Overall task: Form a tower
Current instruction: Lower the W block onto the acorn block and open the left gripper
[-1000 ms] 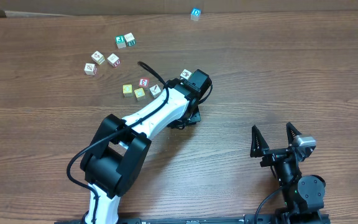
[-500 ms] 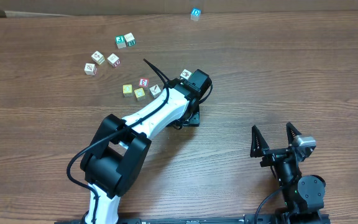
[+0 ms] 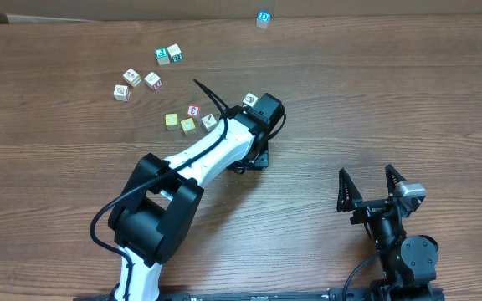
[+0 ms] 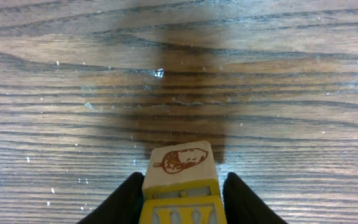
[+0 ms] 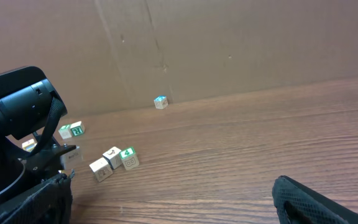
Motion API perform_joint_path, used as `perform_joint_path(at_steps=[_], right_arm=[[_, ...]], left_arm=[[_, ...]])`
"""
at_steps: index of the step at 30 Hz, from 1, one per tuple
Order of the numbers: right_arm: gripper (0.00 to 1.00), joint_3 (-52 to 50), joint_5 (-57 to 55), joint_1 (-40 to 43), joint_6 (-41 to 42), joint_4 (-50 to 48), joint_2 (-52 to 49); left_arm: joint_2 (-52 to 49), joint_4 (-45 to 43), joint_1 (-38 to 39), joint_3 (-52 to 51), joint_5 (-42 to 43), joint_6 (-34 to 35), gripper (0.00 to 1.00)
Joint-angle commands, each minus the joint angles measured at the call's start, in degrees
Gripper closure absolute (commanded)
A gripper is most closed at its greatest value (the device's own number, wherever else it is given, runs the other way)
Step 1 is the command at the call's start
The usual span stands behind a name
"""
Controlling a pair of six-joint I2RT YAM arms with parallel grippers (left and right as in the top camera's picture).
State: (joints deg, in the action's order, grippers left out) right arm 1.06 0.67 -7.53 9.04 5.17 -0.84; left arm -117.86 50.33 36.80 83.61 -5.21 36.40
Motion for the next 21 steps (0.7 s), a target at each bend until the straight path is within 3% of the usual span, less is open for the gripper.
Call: perform_joint_path(at_steps=[1,4,7,21], right_arm=[[0.0,-0.59,0.02,0.15,0.28,-0.33,0.68],[0.0,-0.59,0.02,0.15,0.28,-0.33,0.68],[0.0,-0.59,0.02,0.15,0.28,-0.33,0.68],[0.0,-0.59,0.02,0.15,0.28,-0.33,0.68]], left_arm=[[0.87,-0.04,0.68,-0.57,-0.52,-0.63,0.67],[0.87,-0.04,0.68,-0.57,-0.55,-0.63,0.64],[0.87,-0.04,0.68,-0.57,-0.52,-0.63,0.47],[0.87,3.69,-0.44,3.06,1.03,-3.65,0.41]])
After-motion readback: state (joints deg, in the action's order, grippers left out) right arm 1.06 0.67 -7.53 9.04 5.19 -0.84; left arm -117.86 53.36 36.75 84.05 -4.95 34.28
